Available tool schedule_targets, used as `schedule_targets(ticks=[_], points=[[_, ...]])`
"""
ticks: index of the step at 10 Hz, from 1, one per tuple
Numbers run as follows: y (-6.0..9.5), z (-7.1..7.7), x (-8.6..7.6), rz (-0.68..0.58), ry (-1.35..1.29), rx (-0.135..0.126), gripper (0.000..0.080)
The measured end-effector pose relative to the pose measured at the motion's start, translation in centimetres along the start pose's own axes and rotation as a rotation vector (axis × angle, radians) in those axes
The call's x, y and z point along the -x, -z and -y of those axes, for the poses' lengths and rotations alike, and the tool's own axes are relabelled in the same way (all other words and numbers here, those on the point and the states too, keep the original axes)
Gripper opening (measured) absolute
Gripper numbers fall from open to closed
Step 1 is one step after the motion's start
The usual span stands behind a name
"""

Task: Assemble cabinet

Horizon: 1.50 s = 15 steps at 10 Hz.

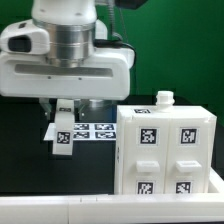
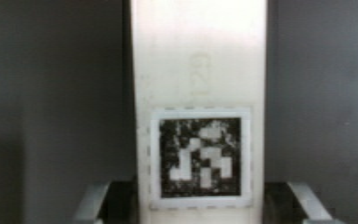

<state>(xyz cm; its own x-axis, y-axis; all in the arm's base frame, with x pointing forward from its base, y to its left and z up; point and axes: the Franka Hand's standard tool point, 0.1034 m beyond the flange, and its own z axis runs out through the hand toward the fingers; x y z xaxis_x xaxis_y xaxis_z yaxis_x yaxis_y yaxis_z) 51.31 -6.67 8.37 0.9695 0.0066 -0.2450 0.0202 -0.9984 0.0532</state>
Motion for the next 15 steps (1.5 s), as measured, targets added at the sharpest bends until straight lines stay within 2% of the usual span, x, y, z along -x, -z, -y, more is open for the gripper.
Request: schedule_targets(ticks=[1,2,4,6,7,8,9,11,14,15], points=[[-0.2,0.2,0.0,0.004,0.012,0.073,0.0287],[-0.2,1.0,0.1,0.006,0.01,0.132,0.0287],[-0.8,2.9,0.1,-0.003,-0.006,0.197,0.0287],[-1.1,4.6,0.1,-0.008,0.02,0.278,0.0287],[-1.4,5.4,0.1,-0.011,0.019,0.308,0.0287],[-1.8,6.4,0.1,-0.012,0.025,0.359,0.0287],[-2.3,7.2,0.1,-0.005,0.017,0.423,0.0287],[-3.8,8.1,0.1,0.005,0.025,0.512,0.0287],[-4.3,9.1,0.4,0.018,0.043,0.622,0.0287],[-4.3,9.2,0.3,0.017,0.049,0.613,0.0287]])
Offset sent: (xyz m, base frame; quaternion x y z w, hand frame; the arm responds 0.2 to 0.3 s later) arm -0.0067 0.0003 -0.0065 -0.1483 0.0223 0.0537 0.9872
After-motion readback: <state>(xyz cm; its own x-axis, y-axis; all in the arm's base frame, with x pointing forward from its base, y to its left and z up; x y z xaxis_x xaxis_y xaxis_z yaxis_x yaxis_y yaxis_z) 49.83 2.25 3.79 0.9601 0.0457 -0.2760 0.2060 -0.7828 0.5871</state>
